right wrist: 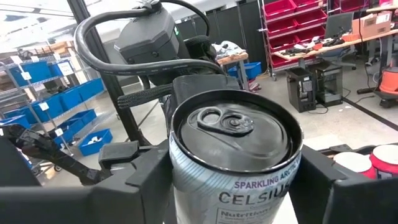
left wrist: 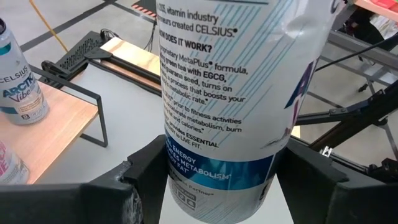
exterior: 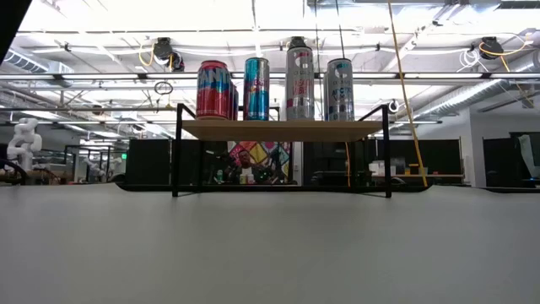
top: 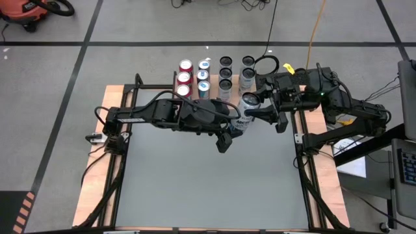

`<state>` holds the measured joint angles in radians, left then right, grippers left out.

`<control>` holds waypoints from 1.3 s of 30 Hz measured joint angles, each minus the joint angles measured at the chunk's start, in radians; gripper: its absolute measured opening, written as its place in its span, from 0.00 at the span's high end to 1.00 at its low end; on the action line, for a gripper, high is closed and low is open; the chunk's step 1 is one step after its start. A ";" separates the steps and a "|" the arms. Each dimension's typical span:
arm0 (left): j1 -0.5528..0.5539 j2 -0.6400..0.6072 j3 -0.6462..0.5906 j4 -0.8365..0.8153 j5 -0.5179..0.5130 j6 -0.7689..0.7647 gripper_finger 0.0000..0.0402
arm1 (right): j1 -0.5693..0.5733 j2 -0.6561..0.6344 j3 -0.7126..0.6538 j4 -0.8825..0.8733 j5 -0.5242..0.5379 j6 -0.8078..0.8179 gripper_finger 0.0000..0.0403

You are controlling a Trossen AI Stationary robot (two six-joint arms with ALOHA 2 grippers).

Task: Place canned beverage on shelf
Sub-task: Put the white-blue soda can on the shelf aligned with the other white-blue soda cans

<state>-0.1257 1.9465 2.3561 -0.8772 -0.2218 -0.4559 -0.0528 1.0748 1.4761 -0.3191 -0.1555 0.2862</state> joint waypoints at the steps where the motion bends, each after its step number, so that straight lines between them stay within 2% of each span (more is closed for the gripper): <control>1: 0.000 0.000 0.000 0.000 0.000 0.001 0.39 | 0.000 0.000 0.000 0.000 0.000 -0.003 0.45; 8: 0.000 0.000 0.000 -0.001 -0.001 0.000 0.38 | 0.000 -0.003 0.000 -0.002 -0.002 -0.026 0.45; 16: 0.000 -0.006 0.002 0.006 -0.004 -0.042 0.17 | -0.020 -0.055 -0.001 -0.087 -0.016 -0.093 0.45; 20: -0.001 -0.009 0.002 0.006 -0.006 -0.065 0.10 | -0.042 -0.085 -0.002 -0.154 -0.008 -0.126 0.45; 23: -0.001 -0.014 0.002 0.000 -0.016 -0.091 0.09 | -0.060 -0.107 -0.002 -0.209 -0.006 -0.156 0.45; 31: -0.043 -0.018 0.001 -0.001 0.008 -0.179 0.09 | -0.143 -0.143 -0.020 -0.289 -0.111 -0.221 0.45; 34: -0.070 -0.017 0.001 -0.001 0.009 -0.215 0.09 | -0.184 -0.156 -0.075 -0.287 -0.139 -0.269 0.45; 39: -0.109 -0.017 0.001 -0.002 -0.005 -0.293 0.09 | -0.272 -0.168 -0.216 -0.209 -0.259 -0.305 0.45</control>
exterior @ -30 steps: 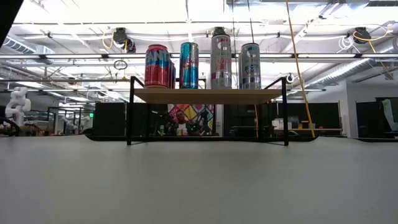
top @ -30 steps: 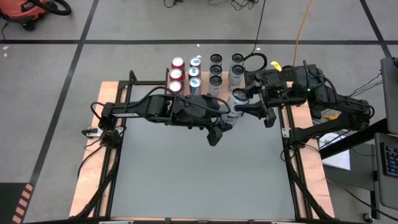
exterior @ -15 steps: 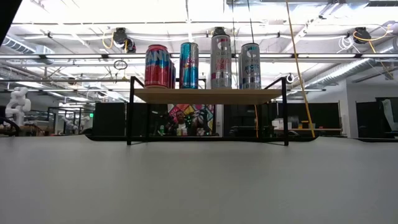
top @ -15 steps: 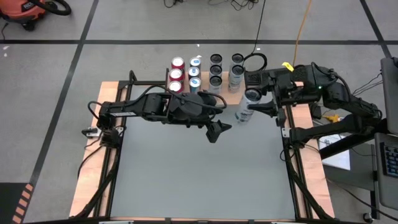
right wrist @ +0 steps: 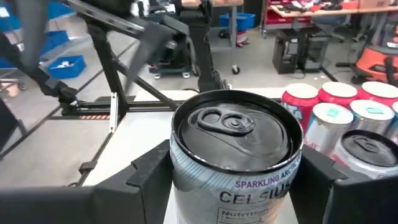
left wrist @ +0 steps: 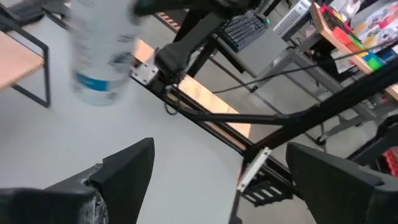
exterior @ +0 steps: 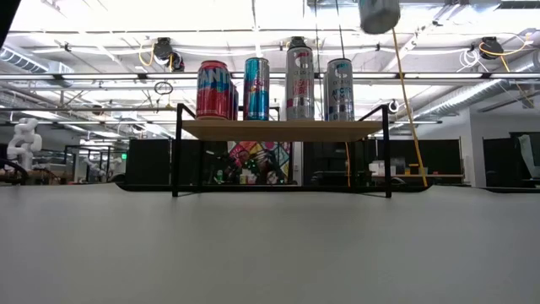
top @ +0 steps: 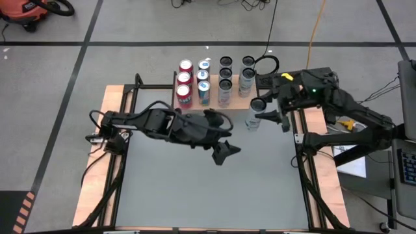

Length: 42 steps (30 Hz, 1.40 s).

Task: Place canned beverage on shelf
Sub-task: Put the white-blue soda can on the shelf aligned with the other white-blue soda cans

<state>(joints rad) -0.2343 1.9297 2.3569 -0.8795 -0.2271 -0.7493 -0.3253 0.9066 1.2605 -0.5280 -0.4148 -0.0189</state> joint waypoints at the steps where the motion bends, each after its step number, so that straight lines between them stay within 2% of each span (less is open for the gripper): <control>1: -0.009 0.000 0.000 0.000 -0.004 -0.010 0.09 | -0.020 -0.002 -0.027 0.030 -0.022 -0.007 0.45; 6: -0.051 0.000 0.000 0.000 -0.028 -0.031 0.09 | -0.129 0.000 -0.143 0.159 -0.111 -0.070 0.45; 11: -0.074 0.001 -0.001 -0.002 -0.101 -0.018 0.09 | -0.217 -0.001 -0.211 0.216 -0.142 -0.168 0.45; 15: -0.076 0.001 -0.001 -0.003 -0.143 0.005 0.09 | -0.278 0.013 -0.239 0.217 -0.167 -0.210 0.45; 22: -0.071 0.001 -0.001 -0.005 -0.156 0.030 0.09 | -0.371 0.092 -0.240 0.235 -0.246 -0.225 0.45; 29: -0.071 0.001 -0.001 -0.005 -0.171 0.027 0.09 | -0.407 0.172 -0.240 0.277 -0.271 -0.287 0.45; 38: -0.072 0.002 -0.001 -0.005 -0.175 0.024 0.09 | -0.438 0.181 -0.240 0.267 -0.274 -0.366 0.45; 42: -0.071 0.002 -0.001 -0.024 -0.175 0.024 0.09 | -0.468 0.203 -0.240 0.272 -0.333 -0.367 0.45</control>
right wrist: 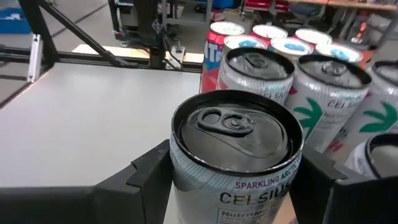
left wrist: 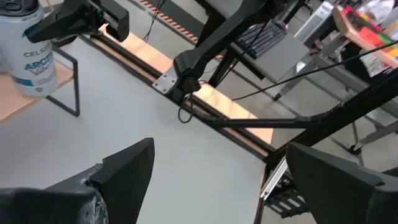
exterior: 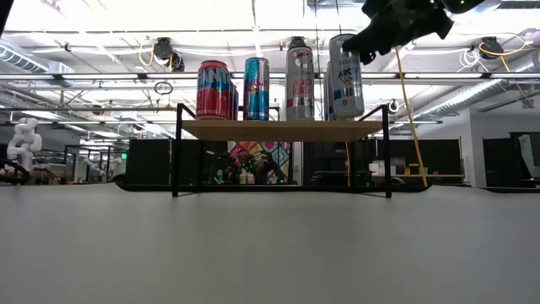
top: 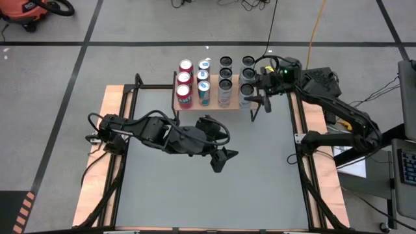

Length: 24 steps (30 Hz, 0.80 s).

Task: Place canned beverage on shelf
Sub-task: Put the white-blue soda can on the shelf aligned with the other white-blue soda cans

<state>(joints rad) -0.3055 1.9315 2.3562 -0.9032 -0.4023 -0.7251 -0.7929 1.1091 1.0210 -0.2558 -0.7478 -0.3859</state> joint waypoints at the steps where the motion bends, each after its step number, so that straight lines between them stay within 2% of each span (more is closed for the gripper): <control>1: 0.000 0.000 0.000 -0.010 0.000 0.000 0.09 | -0.006 0.005 0.000 -0.003 -0.011 0.003 0.45; 24: 0.000 0.001 0.000 -0.032 0.000 0.002 0.09 | -0.020 0.050 0.003 0.006 -0.013 -0.041 0.45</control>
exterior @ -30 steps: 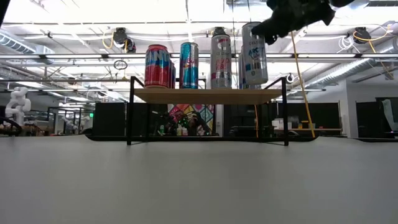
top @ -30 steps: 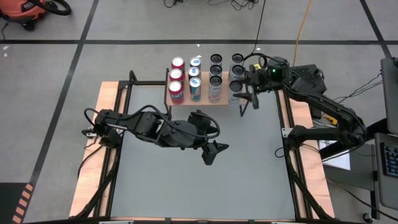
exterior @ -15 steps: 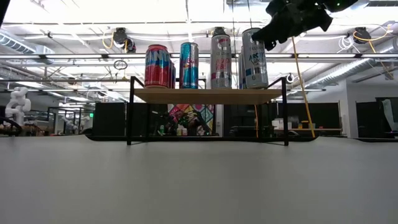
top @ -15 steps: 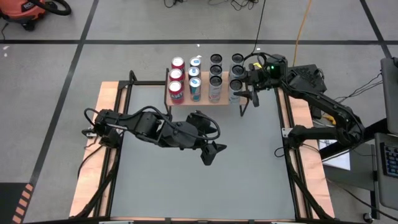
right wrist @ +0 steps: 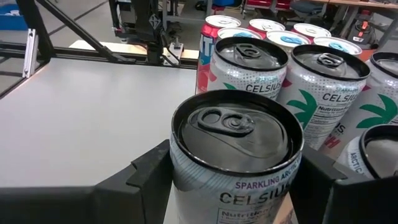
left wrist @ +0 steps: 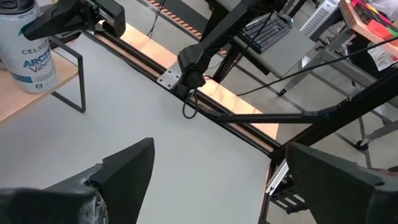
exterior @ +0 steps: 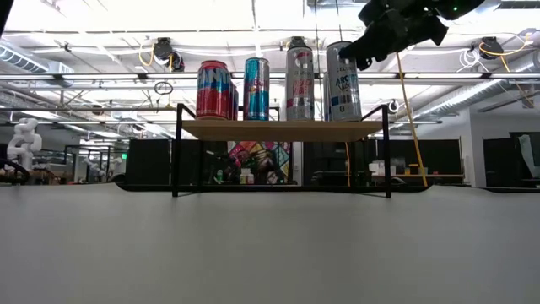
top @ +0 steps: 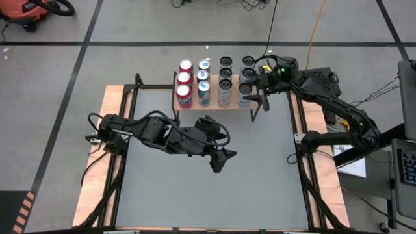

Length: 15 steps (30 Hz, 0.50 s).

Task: Place canned beverage on shelf
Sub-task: Put the white-blue soda can on the shelf aligned with the other white-blue soda cans

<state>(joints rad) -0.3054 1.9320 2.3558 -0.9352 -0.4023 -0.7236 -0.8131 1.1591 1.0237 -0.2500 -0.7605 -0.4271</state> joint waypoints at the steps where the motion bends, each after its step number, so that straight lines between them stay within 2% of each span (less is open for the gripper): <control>1: 0.000 0.000 0.000 0.000 0.000 -0.001 0.09 | 0.000 0.000 0.000 -0.001 0.000 0.000 0.45; 15: 0.000 0.000 0.000 0.000 0.000 -0.002 0.09 | -0.006 -0.001 0.000 -0.007 0.003 0.020 0.45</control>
<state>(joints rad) -0.3054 1.9320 2.3558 -0.9348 -0.4023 -0.7254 -0.8192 1.1584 1.0237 -0.2565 -0.7577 -0.4066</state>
